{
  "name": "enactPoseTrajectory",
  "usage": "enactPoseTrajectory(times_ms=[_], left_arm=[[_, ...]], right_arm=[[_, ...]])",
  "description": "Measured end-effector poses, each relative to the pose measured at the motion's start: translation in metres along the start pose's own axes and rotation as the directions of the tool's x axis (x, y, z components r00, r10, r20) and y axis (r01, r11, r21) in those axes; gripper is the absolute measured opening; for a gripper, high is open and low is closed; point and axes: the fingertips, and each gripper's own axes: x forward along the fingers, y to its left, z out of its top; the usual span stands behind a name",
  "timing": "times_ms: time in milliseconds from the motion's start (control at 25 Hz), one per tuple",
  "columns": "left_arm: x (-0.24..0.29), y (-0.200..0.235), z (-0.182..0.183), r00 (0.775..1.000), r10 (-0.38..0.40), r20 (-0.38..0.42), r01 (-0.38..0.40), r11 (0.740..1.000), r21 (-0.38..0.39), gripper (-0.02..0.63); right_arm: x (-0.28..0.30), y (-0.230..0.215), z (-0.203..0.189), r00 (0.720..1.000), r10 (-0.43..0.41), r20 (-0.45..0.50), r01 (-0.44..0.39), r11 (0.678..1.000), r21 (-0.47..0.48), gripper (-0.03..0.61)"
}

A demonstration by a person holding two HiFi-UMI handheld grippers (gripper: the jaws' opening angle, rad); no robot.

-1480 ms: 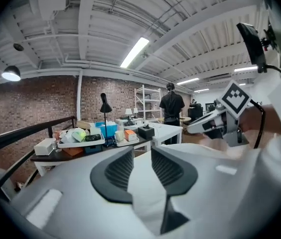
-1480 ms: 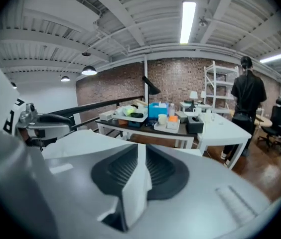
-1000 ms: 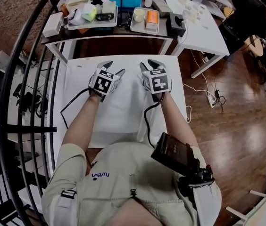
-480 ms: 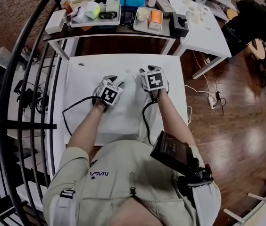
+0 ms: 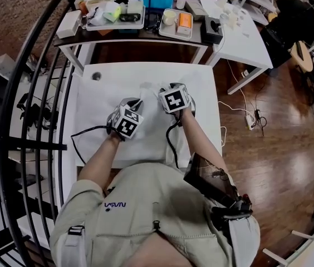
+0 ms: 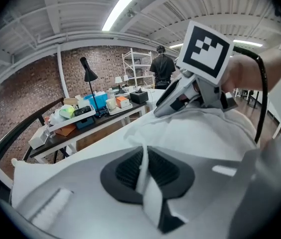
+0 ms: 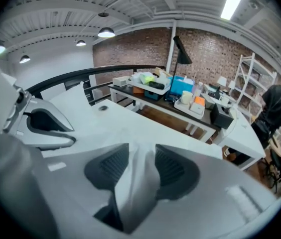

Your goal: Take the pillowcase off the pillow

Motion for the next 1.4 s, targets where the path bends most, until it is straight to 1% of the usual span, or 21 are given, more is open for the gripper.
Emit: enactPoseTrajectory(times_ms=[80,120,200,240,400,520,640,800,920,1040,1160,1240,1360,1400], left_arm=[[-0.012,-0.005,0.002,1.000,0.006,0.031,-0.006,1.000,-0.004,0.028],[-0.018,-0.007,0.003,0.999,0.011,0.052,-0.011,1.000,-0.005,0.026],[-0.034,-0.009,0.008,0.995,0.021,0.100,-0.019,1.000,-0.021,0.025],[-0.043,-0.009,0.012,0.992,0.025,0.124,-0.021,0.999,-0.035,0.025],[-0.075,-0.001,0.030,0.975,0.047,0.217,-0.031,0.996,-0.079,0.025],[-0.093,0.007,0.042,0.964,0.047,0.262,-0.029,0.997,-0.073,0.025],[-0.106,0.014,0.050,0.954,0.053,0.294,-0.031,0.996,-0.080,0.026],[-0.116,0.026,0.056,0.937,0.088,0.338,-0.040,0.988,-0.147,0.018],[-0.115,0.033,0.058,0.930,0.110,0.351,-0.050,0.983,-0.177,0.014],[-0.103,0.038,0.052,0.924,0.127,0.360,-0.060,0.980,-0.191,0.014],[-0.088,0.042,0.043,0.926,0.136,0.352,-0.078,0.982,-0.174,0.014],[-0.071,0.044,0.038,0.933,0.145,0.329,-0.098,0.983,-0.157,0.014],[-0.043,0.047,0.031,0.943,0.145,0.301,-0.109,0.985,-0.134,0.014],[-0.038,0.048,0.030,0.945,0.142,0.295,-0.111,0.986,-0.121,0.017]], right_arm=[[-0.001,0.006,-0.011,1.000,0.004,-0.031,-0.004,1.000,-0.006,0.157],[-0.003,0.007,-0.011,1.000,-0.002,-0.027,0.001,1.000,-0.021,0.135],[-0.009,0.005,-0.006,1.000,-0.023,-0.002,0.023,0.999,-0.041,0.042],[-0.013,0.003,-0.005,0.999,-0.031,0.007,0.032,0.999,-0.032,0.026],[-0.033,-0.011,0.000,0.995,-0.084,0.055,0.080,0.995,0.063,0.014],[-0.046,-0.025,-0.002,0.987,-0.140,0.074,0.128,0.981,0.143,0.012],[-0.063,-0.046,0.007,0.968,-0.210,0.141,0.183,0.966,0.183,0.011],[-0.085,-0.074,0.000,0.938,-0.302,0.169,0.250,0.929,0.273,0.011],[-0.096,-0.090,-0.008,0.916,-0.361,0.174,0.294,0.901,0.320,0.011],[-0.103,-0.103,-0.024,0.899,-0.412,0.149,0.340,0.871,0.355,0.011],[-0.098,-0.105,-0.038,0.896,-0.428,0.115,0.361,0.855,0.372,0.011],[-0.089,-0.105,-0.043,0.901,-0.422,0.102,0.362,0.860,0.359,0.011],[-0.072,-0.102,-0.043,0.917,-0.375,0.133,0.320,0.894,0.315,0.015],[-0.068,-0.098,-0.042,0.923,-0.355,0.149,0.297,0.903,0.312,0.030]])
